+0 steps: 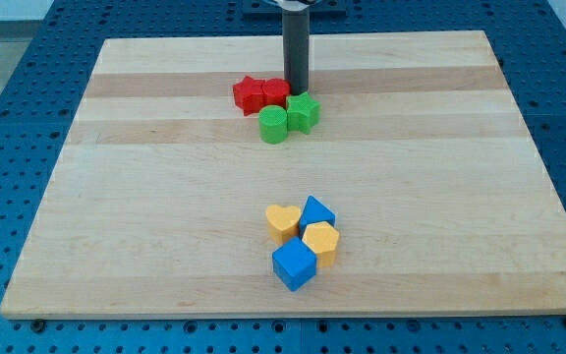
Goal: Push the blue cube to the left of the yellow heart
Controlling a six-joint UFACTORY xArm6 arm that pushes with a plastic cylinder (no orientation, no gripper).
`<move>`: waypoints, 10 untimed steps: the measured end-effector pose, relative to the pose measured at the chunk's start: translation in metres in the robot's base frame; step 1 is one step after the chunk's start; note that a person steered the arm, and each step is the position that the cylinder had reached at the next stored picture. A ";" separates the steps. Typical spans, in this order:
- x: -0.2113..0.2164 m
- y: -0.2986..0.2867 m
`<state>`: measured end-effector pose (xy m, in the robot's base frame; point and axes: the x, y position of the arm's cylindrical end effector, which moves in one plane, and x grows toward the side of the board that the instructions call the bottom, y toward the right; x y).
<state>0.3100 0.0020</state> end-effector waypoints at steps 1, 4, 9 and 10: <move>-0.002 0.028; 0.073 0.110; 0.289 0.086; 0.289 0.021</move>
<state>0.5989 0.0233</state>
